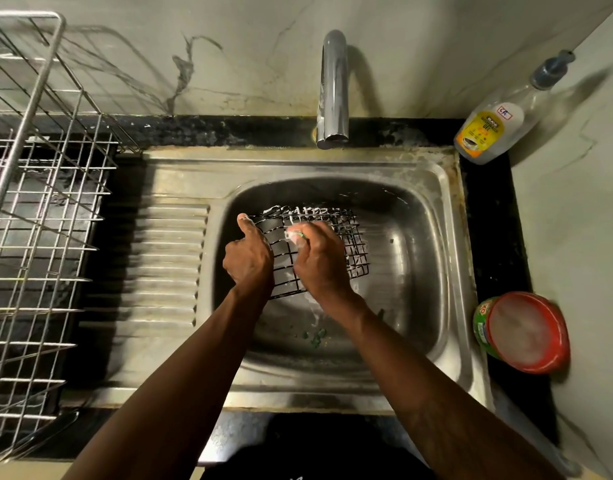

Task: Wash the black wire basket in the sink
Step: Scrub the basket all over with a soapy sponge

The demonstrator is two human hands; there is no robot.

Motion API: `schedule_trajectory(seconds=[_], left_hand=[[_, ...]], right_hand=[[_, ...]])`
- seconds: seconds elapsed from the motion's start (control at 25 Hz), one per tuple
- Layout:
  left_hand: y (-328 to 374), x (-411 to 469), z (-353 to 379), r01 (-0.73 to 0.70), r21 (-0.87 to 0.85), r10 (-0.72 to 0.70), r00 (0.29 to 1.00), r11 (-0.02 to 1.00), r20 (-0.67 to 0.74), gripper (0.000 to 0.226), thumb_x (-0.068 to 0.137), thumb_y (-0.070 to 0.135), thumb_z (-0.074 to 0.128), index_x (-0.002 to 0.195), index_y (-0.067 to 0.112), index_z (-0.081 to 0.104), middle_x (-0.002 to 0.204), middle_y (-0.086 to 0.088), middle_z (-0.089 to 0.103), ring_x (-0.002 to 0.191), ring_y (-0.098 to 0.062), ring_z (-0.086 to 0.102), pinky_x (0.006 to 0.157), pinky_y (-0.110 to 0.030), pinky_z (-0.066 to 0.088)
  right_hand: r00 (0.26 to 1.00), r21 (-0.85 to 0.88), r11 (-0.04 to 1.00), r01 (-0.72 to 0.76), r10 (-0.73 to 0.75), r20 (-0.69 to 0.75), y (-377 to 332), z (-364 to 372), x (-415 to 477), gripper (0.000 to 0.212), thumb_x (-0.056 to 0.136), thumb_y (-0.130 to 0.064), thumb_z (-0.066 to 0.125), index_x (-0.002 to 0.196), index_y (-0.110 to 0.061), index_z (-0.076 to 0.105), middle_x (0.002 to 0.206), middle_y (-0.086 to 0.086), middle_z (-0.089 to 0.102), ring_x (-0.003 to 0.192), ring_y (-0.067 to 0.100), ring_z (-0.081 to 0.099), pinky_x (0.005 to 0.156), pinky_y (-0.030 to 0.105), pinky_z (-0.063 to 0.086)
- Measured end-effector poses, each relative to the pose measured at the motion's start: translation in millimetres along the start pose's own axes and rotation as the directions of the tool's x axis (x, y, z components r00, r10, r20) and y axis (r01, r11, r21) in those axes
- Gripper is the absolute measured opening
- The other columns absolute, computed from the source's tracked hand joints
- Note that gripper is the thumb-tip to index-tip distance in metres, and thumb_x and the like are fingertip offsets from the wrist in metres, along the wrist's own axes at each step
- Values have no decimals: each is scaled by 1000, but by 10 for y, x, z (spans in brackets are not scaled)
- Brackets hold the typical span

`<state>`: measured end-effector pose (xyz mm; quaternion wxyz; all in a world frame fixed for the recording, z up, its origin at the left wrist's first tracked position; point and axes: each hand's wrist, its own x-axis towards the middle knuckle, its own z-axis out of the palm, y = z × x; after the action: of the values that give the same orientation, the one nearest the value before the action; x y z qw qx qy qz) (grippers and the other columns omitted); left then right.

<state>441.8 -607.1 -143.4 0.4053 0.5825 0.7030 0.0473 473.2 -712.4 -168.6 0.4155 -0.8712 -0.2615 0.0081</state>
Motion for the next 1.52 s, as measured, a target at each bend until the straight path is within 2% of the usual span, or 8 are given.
schedule_trajectory(seconds=[0.16,0.32,0.48,0.6,0.88,1.2,1.4,1.52], left_hand=[[-14,0,14,17,-56,-15,1000,998,24,86,96,72,32,125,-5,60,128,-28,60,117,-41,57,100,-44,44],[7,-29,19,13,-78,-12,1000,997,22,86,94,73,33,124,-3,60,127,-27,60,115,-40,59,98,-44,46],[14,3,18,-2,-52,3,1000,999,18,88,95,73,31,124,-5,61,127,-27,61,117,-40,58,98,-44,45],[-7,23,-6,1,-16,-1,1000,1000,19,88,96,71,29,126,-5,60,128,-27,60,120,-41,56,101,-44,43],[2,-12,6,-6,-36,7,1000,999,20,85,97,70,31,124,-5,61,127,-27,61,118,-40,57,99,-42,43],[-86,28,-26,55,-54,-55,998,997,5,86,97,71,32,131,-4,57,133,-26,58,121,-40,56,100,-43,43],[-94,18,-21,79,-81,-80,997,994,0,87,96,72,33,132,-4,56,133,-27,57,120,-40,57,98,-43,45],[-77,20,-3,67,-69,-68,998,995,-10,88,95,73,32,130,-3,57,132,-27,58,118,-40,57,98,-44,46]], right_hand=[[966,-90,963,-256,258,19,672,-127,62,17,89,5,61,100,-5,68,98,13,70,89,26,63,68,-2,29],[847,-150,837,-527,532,-11,931,-194,194,27,80,5,66,104,-7,70,101,11,72,94,27,67,73,19,43],[984,13,984,-180,180,2,192,-30,-20,13,91,0,60,96,-9,68,92,6,71,84,18,64,69,21,48],[1000,36,999,21,-21,16,48,4,-155,14,91,3,60,95,-6,69,94,8,72,87,17,62,78,25,49],[923,-103,918,-382,385,12,889,-318,-58,19,88,5,63,100,-7,72,98,9,75,91,25,70,73,17,42],[1000,51,999,4,-4,11,29,-57,-428,16,90,5,62,97,-5,73,94,7,72,86,16,62,78,19,45],[894,-144,884,-445,447,-23,1062,-283,-199,21,87,4,60,96,-8,75,92,12,75,84,28,70,69,22,46],[850,-190,834,-519,526,-14,1196,-330,-109,22,85,4,61,96,-9,75,94,11,76,87,28,70,71,20,48]])
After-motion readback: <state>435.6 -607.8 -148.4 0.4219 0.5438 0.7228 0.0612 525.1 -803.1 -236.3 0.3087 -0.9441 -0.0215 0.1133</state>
